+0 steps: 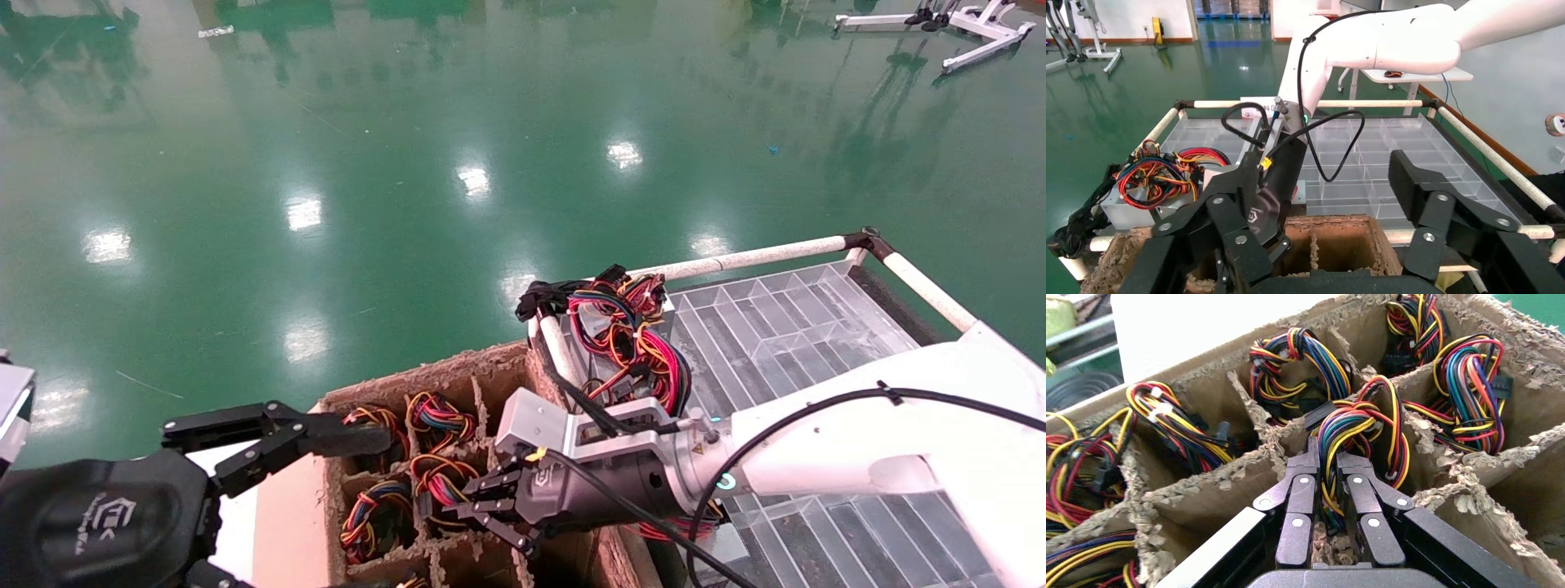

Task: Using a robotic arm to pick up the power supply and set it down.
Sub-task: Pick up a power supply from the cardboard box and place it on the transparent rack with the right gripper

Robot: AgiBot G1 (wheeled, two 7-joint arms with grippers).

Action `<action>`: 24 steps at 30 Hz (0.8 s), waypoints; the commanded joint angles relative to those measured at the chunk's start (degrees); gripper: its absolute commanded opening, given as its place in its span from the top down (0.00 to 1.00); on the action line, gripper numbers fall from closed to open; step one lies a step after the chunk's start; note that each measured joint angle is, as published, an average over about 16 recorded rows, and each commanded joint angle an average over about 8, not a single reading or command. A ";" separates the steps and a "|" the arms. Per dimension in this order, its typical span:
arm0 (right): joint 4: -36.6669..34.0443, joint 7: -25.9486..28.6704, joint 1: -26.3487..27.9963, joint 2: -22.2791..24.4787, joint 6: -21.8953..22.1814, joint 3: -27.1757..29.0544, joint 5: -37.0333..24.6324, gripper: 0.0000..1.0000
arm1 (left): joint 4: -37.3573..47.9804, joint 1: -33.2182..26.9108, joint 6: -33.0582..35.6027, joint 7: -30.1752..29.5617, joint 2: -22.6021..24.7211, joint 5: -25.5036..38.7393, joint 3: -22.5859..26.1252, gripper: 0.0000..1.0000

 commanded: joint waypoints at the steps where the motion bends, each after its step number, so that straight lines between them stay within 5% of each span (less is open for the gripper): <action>1: 0.12 0.12 -0.25 0.36 -0.23 0.36 0.65 1.00 | 0.00 0.00 0.00 0.00 0.00 0.00 0.00 0.10; 13: 8.84 3.61 0.83 6.90 -1.26 7.70 10.78 1.00 | 0.00 -0.01 -0.01 0.01 -0.01 -0.01 0.02 0.00; 24: 8.70 4.50 11.32 12.25 -3.48 14.05 17.07 1.00 | 0.00 -0.01 -0.02 0.02 -0.02 -0.03 0.04 0.00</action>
